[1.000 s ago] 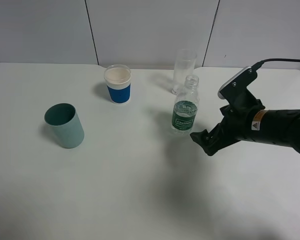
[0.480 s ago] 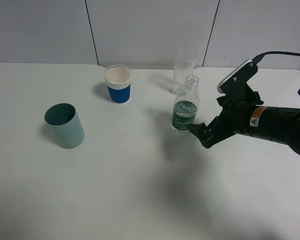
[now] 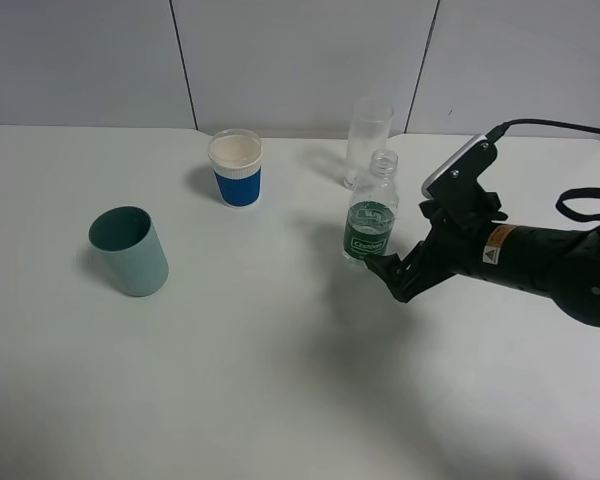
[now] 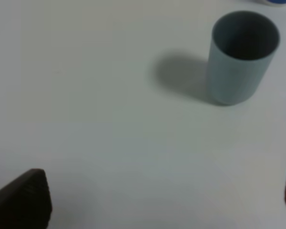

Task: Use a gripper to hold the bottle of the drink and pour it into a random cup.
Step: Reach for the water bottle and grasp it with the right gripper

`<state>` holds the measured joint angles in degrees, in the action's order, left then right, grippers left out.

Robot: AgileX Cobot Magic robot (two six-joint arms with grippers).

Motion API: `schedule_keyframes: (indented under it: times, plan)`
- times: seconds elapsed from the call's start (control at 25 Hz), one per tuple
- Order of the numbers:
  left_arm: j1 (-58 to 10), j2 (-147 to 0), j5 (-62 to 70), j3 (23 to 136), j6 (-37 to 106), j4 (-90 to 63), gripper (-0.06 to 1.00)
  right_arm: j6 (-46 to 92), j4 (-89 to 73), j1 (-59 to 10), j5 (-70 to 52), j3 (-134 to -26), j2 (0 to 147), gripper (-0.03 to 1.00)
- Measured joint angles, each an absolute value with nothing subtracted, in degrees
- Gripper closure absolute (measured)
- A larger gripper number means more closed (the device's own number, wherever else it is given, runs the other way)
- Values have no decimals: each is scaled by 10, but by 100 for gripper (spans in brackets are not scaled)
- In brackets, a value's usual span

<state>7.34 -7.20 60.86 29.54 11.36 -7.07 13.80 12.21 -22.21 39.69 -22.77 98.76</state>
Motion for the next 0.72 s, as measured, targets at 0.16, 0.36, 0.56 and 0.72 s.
schedule_keyframes:
  times: [0.16,0.36,0.56,0.72]
  plan:
    - [73,-72,609,295,114,-71,-5,141,124,-222,420,-228,996,-2]
    - [73,-72,609,295,114,-71,-5,149,128,-216,467,-228,1009,-2]
    - [73,-72,609,295,114,-71,-5,149,131,-207,503,-228,1036,-2]
    - [73,-72,609,295,114,-71,-5,150,135,-206,526,-230,1055,-2]
